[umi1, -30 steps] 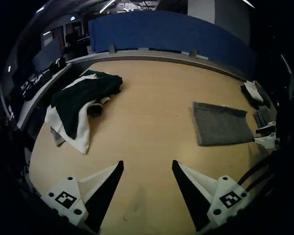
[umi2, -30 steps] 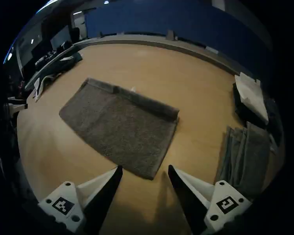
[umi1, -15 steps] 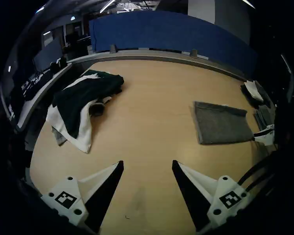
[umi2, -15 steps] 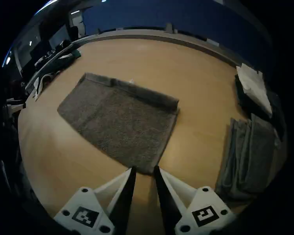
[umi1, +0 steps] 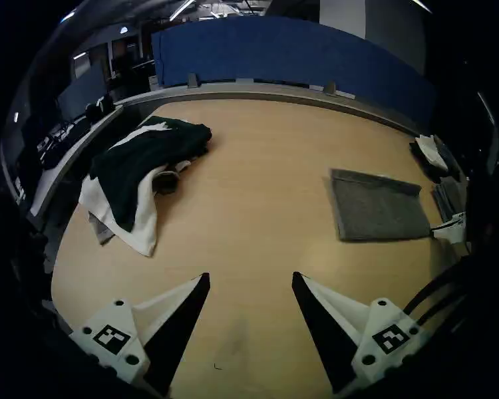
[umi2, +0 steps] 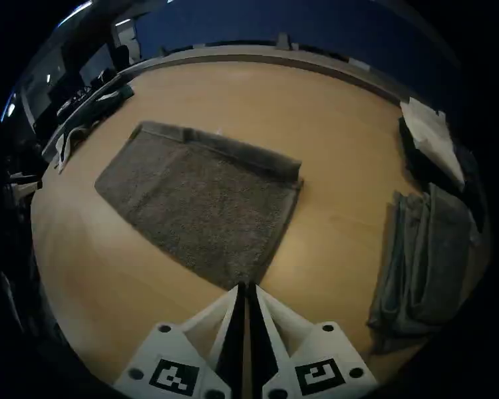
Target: Fold towel
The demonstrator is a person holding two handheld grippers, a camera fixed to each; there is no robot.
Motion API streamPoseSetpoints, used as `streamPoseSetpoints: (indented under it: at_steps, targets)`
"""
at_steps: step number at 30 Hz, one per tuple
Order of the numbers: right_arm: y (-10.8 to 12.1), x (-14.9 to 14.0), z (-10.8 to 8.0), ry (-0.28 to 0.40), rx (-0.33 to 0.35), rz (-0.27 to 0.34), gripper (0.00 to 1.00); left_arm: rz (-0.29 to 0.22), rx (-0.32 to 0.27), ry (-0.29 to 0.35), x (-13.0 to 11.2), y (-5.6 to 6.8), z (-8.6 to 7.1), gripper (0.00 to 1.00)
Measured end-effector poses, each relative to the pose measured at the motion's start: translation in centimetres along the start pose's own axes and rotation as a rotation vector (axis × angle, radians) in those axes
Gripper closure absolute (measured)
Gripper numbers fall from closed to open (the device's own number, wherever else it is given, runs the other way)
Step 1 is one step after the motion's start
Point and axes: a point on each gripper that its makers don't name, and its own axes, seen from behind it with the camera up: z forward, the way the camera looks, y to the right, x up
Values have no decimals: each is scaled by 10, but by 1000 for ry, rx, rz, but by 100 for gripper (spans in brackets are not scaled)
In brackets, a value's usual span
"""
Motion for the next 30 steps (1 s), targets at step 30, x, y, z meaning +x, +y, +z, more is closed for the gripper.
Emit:
streamPoseSetpoints:
  at_steps: [30]
  targets:
    - [-36,111,-46,188,47,-129,99,-6,3,13,6,-2,-9,8]
